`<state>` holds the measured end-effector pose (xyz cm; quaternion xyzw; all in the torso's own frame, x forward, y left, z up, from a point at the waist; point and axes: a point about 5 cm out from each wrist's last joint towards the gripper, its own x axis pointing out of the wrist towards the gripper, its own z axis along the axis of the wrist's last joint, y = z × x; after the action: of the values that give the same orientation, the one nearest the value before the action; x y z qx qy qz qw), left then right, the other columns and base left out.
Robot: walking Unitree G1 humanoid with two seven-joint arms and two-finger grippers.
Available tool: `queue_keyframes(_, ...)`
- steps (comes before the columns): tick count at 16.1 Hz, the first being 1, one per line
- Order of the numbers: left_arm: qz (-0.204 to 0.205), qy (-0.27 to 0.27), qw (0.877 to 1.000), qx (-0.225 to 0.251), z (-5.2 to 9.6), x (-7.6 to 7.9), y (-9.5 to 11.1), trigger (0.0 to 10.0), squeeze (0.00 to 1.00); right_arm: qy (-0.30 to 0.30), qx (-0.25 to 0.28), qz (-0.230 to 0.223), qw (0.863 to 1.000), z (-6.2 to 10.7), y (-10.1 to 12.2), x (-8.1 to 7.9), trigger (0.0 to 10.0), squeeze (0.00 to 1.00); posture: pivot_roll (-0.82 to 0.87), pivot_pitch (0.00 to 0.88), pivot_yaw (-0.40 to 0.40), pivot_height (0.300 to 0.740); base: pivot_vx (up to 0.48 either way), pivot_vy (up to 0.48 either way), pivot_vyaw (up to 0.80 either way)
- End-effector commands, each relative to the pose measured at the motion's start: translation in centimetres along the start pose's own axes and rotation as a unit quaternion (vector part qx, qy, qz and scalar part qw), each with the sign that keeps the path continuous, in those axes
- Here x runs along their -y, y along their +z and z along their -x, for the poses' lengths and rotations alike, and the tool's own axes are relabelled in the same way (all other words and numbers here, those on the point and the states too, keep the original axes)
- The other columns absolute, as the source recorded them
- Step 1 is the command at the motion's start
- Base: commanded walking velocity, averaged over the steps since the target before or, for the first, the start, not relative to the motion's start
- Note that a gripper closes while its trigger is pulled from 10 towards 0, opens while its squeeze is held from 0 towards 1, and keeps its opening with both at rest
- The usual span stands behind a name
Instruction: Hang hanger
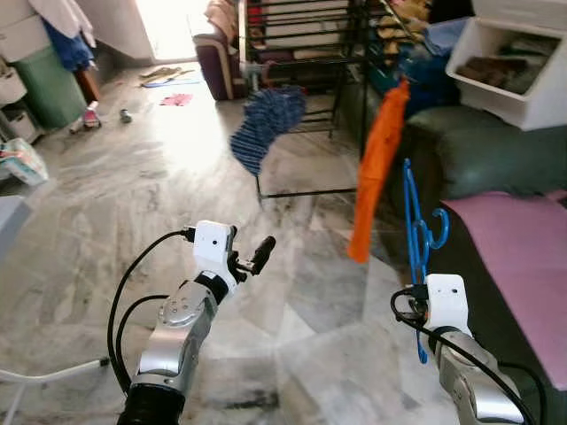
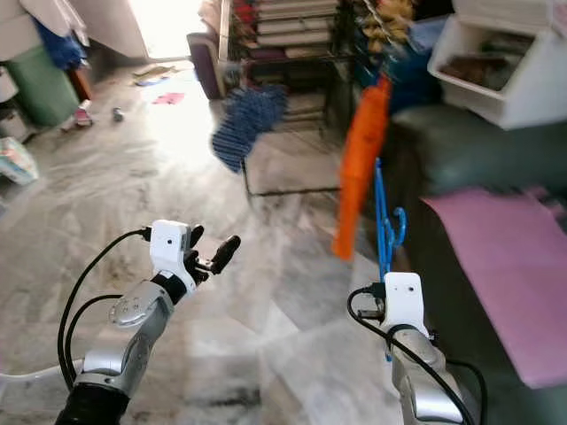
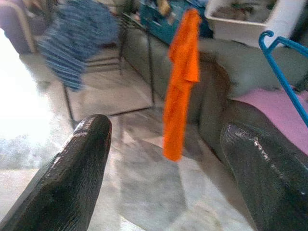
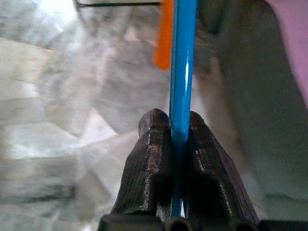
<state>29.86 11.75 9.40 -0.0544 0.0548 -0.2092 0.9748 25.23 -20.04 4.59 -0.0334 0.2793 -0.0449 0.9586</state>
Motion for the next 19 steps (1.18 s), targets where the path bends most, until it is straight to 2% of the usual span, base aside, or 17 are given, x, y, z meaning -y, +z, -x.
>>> queue_keyframes(1,-0.009,0.021,1.0,-0.008,0.35,-1.1,-0.13,10.0,0.0,0.033,0.008,0.002,0.999,0.03,0.58,-1.55,10.0,0.0,-0.09,0.024,0.051,0.74,0.352,0.326,0.0)
queue_keyframes(3,-0.011,0.022,1.0,-0.007,0.22,-1.11,-0.06,10.0,0.0,0.035,0.009,0.007,0.999,0.05,0.56,-1.67,10.0,0.0,-0.09,0.025,0.052,0.74,0.354,0.324,0.0)
queue_keyframes(10,-0.007,0.017,1.0,-0.015,-0.14,-0.26,-0.31,10.0,0.0,0.034,0.006,-0.002,0.999,0.0,0.49,-1.58,10.0,0.0,-0.09,0.027,0.053,0.74,0.473,0.0,0.0)
queue_keyframes(19,0.003,0.024,0.999,-0.022,-0.4,-0.15,-0.23,10.0,0.0,0.039,0.003,-0.002,0.999,-0.18,0.67,-1.51,10.0,0.0,-0.1,0.033,0.054,0.74,0.48,0.0,0.0)
